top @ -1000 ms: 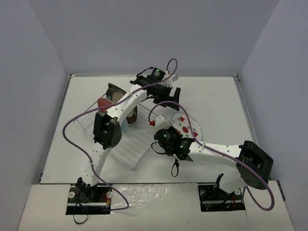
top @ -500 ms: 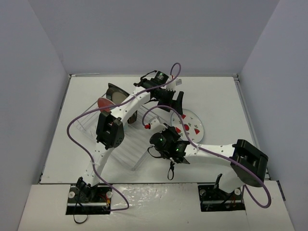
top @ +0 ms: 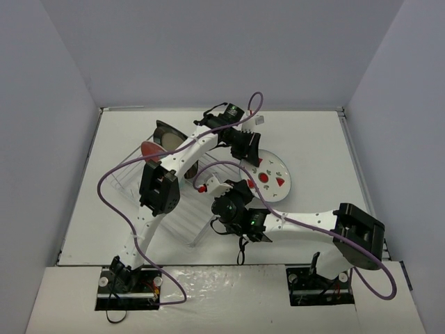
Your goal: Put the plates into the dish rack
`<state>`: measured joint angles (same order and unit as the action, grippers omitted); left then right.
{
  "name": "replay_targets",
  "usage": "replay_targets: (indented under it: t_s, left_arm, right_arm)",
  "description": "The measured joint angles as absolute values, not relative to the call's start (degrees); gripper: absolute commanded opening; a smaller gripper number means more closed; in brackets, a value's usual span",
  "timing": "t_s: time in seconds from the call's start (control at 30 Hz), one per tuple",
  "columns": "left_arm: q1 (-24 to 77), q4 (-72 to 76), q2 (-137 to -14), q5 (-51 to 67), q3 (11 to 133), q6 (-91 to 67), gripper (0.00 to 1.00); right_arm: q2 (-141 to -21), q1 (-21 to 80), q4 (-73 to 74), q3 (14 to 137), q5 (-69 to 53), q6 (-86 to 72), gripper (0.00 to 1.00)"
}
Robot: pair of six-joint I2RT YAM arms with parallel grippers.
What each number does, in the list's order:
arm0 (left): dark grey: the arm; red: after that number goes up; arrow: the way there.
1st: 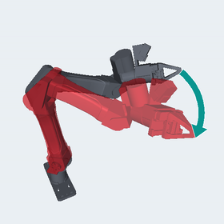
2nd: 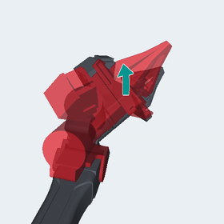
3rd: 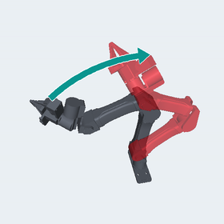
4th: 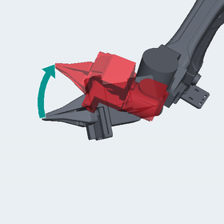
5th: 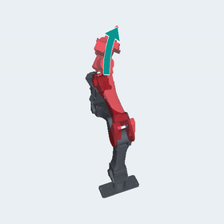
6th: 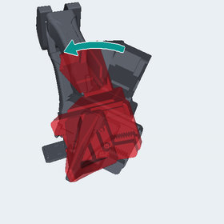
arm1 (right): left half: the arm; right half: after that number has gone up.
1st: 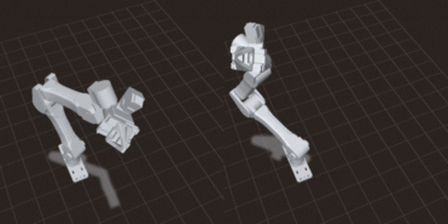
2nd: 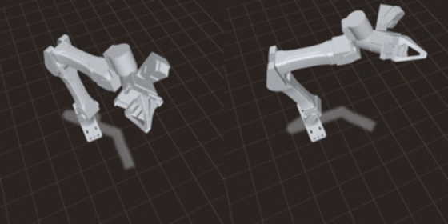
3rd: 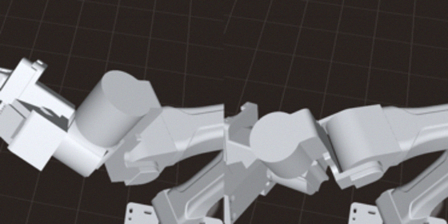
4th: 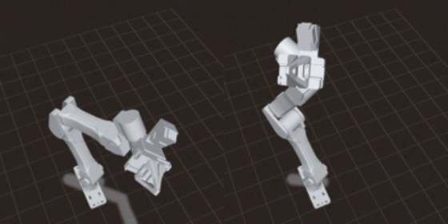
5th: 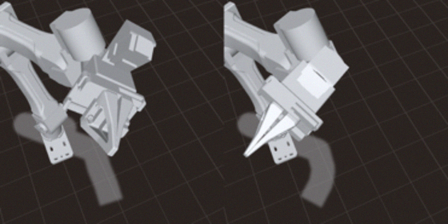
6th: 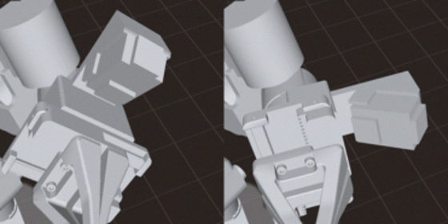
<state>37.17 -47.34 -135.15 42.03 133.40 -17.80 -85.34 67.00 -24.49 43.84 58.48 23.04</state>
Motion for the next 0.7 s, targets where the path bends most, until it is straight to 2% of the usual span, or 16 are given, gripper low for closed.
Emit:
replay_targets:
  t_s: [0.07, 0.1, 0.3, 0.33, 0.43, 0.47, 0.63, 0.7]
  left_arm:
    - [37.13, -47.06, -135.15, 42.48, 133.48, -17.92, 0.05]
    - [37.11, -46.63, -135.15, 43.27, 133.66, -18.28, 0.02]
    - [37.21, -45.83, -135.15, 44.88, 134.67, -21.04, 0.0]
    - [37.14, -45.81, -135.15, 44.88, 134.67, -21.08, 0.0]
    - [37.07, -45.7, -135.15, 44.95, 134.67, -21.16, 0.0]
    - [37.08, -45.64, -135.15, 44.95, 134.67, -21.15, 0.0]
    - [36.66, -42.3, -135.12, 44.94, 134.39, -20.23, 0.0]
    - [36.15, -40.58, -135.05, 44.96, 134.34, -19.71, 0.0]
  right_arm:
    - [-85.37, 67.24, -25.22, 43.97, 59.29, 23.81, 0.0]
    - [-85.38, 67.3, -25.43, 43.98, 59.6, 23.85, 0.0]
    - [-86.5, 67.7, -26.87, 44.31, 61.27, 23.64, 0.0]
    - [-86.5, 67.69, -26.89, 44.33, 61.41, 23.18, 0.04]
    - [-86.5, 67.62, -26.85, 44.37, 61.58, 21.6, 0.35]
    - [-86.5, 67.6, -26.69, 44.38, 61.51, 21.0, 0.41]
    - [-86.39, 67.57, -25.34, 44.59, 60.04, 17.25, 0.67]
    - [-86.05, 67.55, -24.93, 44.58, 58.19, 15.85, 0.7]
